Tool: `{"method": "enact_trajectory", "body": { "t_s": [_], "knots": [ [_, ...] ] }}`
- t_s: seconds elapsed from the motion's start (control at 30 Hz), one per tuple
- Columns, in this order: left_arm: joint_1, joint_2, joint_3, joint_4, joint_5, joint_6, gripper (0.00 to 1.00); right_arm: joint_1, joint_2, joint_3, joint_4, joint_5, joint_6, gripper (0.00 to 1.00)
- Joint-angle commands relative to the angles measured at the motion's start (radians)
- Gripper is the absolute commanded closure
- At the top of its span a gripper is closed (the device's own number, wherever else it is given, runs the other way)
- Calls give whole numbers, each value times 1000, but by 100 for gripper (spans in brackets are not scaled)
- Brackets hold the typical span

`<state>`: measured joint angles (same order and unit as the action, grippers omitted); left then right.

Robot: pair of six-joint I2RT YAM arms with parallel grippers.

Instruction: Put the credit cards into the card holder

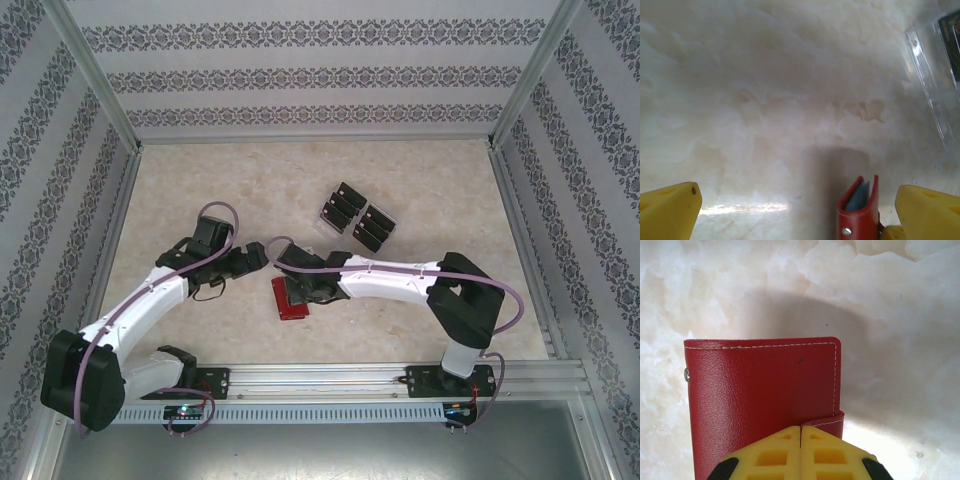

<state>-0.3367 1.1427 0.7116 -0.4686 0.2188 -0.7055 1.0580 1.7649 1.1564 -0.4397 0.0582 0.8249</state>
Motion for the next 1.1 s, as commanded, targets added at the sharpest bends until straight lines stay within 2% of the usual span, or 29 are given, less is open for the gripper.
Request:
{"method": "enact_trajectory", "body": {
  "t_s": [0.0, 0.23, 0.43, 0.67, 0.9, 1.07],
  "knots": [
    [-38, 11, -38, 50, 11, -47, 0, 1, 29, 21, 13, -1, 30, 100],
    [-95, 61, -116, 108, 10, -69, 0, -8, 37, 15, 38, -7, 49, 100],
    [-138, 115, -120, 155, 13, -65, 0, -13, 40, 18, 45, -15, 48, 100],
    [-148, 197, -86, 88, -32, -48, 0, -20, 22, -1, 68, -19, 54, 100],
    [-150, 252, -101, 79, -73, -46, 0, -70, -75, -126, 200, -70, 96, 100],
    [-150, 281, -99, 87, -72, -37, 0, -113, -129, -231, 365, -141, 149, 100]
  ]
}}
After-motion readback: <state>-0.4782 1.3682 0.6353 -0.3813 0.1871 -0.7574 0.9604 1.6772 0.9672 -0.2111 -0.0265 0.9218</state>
